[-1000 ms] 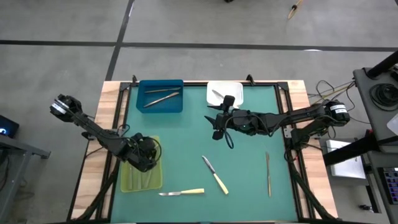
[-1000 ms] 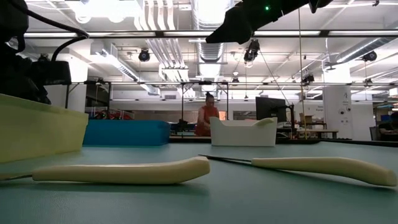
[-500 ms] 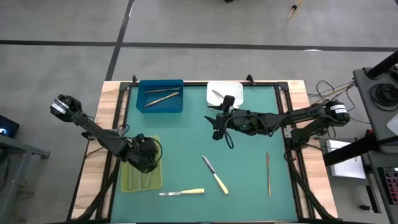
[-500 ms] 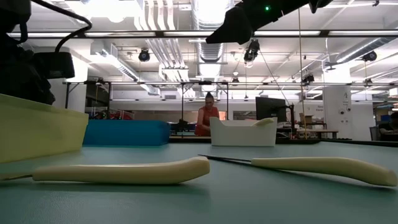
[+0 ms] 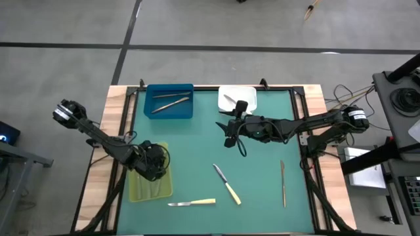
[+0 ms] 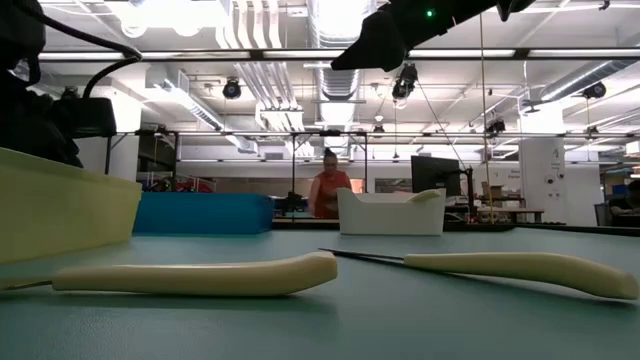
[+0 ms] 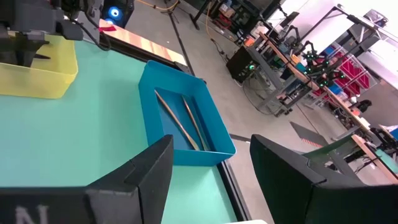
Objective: Sort silverware by color (type)
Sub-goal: Put the green knife into the green bin
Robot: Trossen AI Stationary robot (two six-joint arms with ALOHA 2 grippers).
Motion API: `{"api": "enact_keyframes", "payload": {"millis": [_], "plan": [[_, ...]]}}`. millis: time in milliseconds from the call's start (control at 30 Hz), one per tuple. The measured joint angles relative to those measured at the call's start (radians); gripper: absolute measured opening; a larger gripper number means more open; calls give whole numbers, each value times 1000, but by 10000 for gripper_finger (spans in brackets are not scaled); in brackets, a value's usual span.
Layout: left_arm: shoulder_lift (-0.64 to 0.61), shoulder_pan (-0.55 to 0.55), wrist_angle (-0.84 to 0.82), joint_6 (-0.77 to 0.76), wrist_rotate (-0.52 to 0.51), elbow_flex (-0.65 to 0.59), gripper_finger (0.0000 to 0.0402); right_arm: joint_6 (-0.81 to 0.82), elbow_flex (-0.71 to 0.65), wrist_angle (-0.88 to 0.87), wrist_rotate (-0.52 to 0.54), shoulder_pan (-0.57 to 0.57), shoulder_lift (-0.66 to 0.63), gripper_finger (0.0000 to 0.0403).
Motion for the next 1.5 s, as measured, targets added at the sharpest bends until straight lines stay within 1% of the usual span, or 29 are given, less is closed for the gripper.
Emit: {"api": "enact_keyframes", "payload": {"millis": [100,233,300,500,600,633,667,767,833,867,967,1067,1267,1433,1500], "plan": [[0,0,-7,-5,4,5,0,0,0,0,0,0,0,206],[0,0,-26,-10,48,26,0,0,0,0,0,0,0,206],[0,0,-60,-18,72,39,0,0,0,0,0,0,0,206],[0,0,-169,-42,100,69,0,-1,0,0,0,0,0,206],[0,0,-205,-47,103,83,0,37,0,-1,-16,-1,0,206],[0,0,-207,-44,102,90,0,53,0,-1,-60,-5,2,206],[0,0,-206,-33,102,97,0,76,0,1,-129,-11,7,206],[0,0,-206,27,101,124,0,162,0,32,-379,-36,39,205],[0,0,-203,78,96,143,0,221,0,77,-476,-50,74,202],[0,0,-200,106,90,150,0,241,0,113,-495,-54,97,198],[0,-1,-183,166,47,156,0,272,20,183,-497,-58,182,178],[0,-1,-152,183,14,137,0,289,82,212,-500,-56,291,152],[0,-1,-141,177,-3,111,0,331,284,216,-503,-56,530,93],[0,-2,-125,176,-10,111,0,342,455,215,-593,-56,698,41],[0,-7,-121,176,-8,111,0,356,520,218,-602,-56,754,22]]}}
